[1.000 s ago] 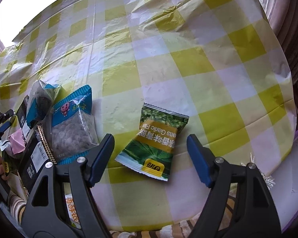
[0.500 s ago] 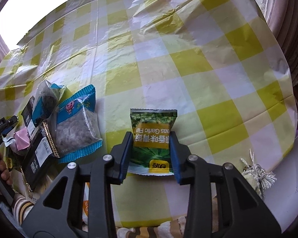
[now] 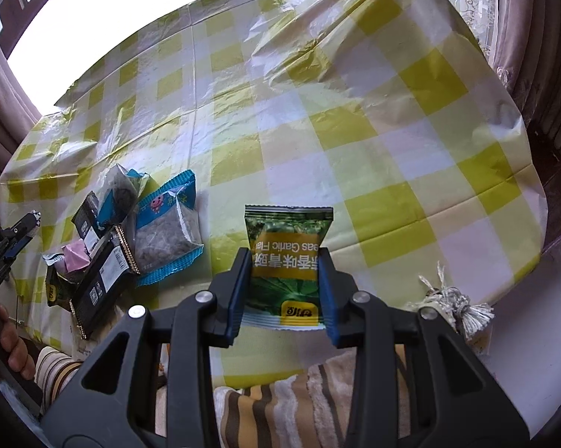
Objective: Organize snacks
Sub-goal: 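Carry both snacks over the purple box and open both grippers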
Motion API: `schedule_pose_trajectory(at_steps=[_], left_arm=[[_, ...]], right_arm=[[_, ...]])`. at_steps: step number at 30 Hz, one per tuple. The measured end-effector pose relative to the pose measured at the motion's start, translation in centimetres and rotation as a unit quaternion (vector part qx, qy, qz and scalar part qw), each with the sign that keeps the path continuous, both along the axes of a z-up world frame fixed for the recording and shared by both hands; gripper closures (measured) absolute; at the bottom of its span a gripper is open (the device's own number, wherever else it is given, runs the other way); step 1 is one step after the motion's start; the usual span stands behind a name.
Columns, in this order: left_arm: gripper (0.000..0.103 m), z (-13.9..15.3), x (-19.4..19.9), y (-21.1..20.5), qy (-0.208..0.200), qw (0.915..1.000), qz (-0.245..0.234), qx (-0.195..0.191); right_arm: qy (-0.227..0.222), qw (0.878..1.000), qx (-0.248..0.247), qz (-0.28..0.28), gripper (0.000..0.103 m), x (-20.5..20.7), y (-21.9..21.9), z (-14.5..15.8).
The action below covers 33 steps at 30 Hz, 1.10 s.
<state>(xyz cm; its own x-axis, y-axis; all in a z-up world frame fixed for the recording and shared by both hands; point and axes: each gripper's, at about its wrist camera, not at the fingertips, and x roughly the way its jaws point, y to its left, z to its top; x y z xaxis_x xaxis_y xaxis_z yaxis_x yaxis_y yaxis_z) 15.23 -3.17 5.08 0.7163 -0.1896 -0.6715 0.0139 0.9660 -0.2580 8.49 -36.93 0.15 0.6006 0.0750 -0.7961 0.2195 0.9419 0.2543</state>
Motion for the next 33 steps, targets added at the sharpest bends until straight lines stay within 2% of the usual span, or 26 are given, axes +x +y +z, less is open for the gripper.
schedule_pose_trajectory(at_steps=[5,9,12,16,19,21,25,29,33], left_arm=[[0.068,0.8,-1.2,-5.9,-0.005,0.9977,-0.068,-0.004],[0.068,0.9,-2.1,-10.8,-0.002,0.9920,-0.126,-0.005],[0.068,0.7,-2.9,-15.1,0.001,0.9843,-0.176,0.001],[0.068,0.5,-4.4,-20.6,0.009,0.9679,-0.251,0.004],[0.068,0.1,-5.8,-24.6,0.015,0.9512,-0.308,0.008],[0.068,-0.2,-6.9,-27.0,0.022,0.9367,-0.350,0.006],[0.068,-1.1,-9.0,-31.2,0.048,0.8998,-0.434,-0.004],[0.068,-2.4,-10.5,-34.1,0.080,0.8704,-0.486,-0.006],[0.067,-3.5,-11.8,-35.8,0.104,0.8468,-0.522,0.007]], right_arm=[[-0.007,1.000,0.013,-0.017,0.064,-2.4,-2.9,0.8],[-0.012,0.999,0.021,-0.042,0.064,-4.3,-5.9,1.2],[-0.011,0.998,0.025,-0.064,0.064,-6.0,-8.4,1.2],[-0.004,0.995,0.030,-0.095,0.064,-8.0,-11.6,0.7],[0.004,0.993,0.031,-0.117,0.064,-9.4,-13.9,0.0],[0.012,0.990,0.033,-0.133,0.064,-10.1,-15.3,-0.6],[0.027,0.987,0.040,-0.156,0.064,-11.1,-17.5,-1.9],[0.042,0.983,0.053,-0.171,0.064,-11.9,-19.0,-3.3],[0.045,0.980,0.061,-0.183,0.064,-12.5,-20.2,-3.9]])
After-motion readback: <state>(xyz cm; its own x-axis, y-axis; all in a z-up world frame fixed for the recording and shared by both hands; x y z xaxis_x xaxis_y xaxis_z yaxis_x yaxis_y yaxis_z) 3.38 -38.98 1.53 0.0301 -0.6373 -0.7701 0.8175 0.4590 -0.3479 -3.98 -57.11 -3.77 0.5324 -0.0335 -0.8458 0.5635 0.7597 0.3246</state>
